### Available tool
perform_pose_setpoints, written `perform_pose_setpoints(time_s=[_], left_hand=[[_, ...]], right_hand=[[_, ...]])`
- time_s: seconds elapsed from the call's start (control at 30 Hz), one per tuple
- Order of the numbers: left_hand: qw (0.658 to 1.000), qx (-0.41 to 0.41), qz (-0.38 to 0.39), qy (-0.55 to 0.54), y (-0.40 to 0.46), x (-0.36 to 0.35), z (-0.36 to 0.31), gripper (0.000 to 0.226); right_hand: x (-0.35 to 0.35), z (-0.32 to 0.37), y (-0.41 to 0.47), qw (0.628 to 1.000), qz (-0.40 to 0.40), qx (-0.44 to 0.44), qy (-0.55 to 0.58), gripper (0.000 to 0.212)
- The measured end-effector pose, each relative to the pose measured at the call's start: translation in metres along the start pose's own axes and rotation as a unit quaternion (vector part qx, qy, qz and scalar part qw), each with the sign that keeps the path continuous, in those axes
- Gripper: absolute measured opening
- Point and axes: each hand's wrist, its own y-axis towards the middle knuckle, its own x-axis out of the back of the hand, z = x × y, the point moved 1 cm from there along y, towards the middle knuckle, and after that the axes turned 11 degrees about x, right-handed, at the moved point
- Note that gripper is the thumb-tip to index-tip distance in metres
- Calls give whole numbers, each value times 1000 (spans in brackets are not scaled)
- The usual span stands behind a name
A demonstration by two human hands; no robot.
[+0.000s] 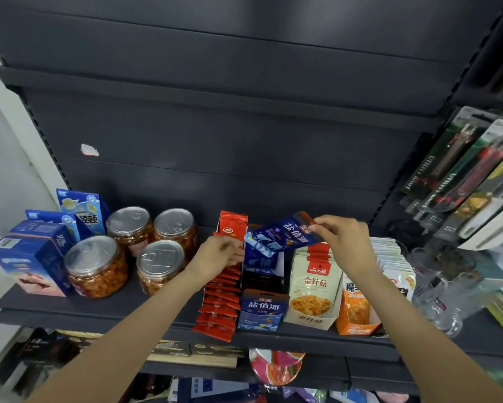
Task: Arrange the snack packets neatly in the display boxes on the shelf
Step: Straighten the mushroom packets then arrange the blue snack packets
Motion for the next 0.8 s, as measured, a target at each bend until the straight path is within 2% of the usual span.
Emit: perform_pose_setpoints(time_s=[0.03, 0.1, 0.2, 0.4, 0.53, 0.67, 0.8], left_hand=[[992, -50, -19, 111, 3, 0, 3, 22], [961, -108, 5, 255, 8, 0, 8, 29], [916, -132, 55, 374, 13, -3, 11, 36], [895, -154, 83, 410, 17, -5, 14, 26], [893, -171, 95, 404, 17, -4, 16, 22], [900, -170, 108, 386, 21, -3, 16, 18], [904, -183, 92, 375, 21, -4, 15, 14]], right_hand=[[-1, 0, 1, 1000, 9, 2, -7, 14], [-5, -1, 3, 1000, 27, 4, -7, 14], [-17, -2, 9, 996, 77, 6, -32, 16], [-42, 7, 19, 968, 187, 42, -164, 21], [-57, 11, 27, 952, 223, 79, -193, 25], [-82, 4, 34, 921, 305, 95, -221, 21], [-99, -6, 42, 907, 312, 118, -258, 16]])
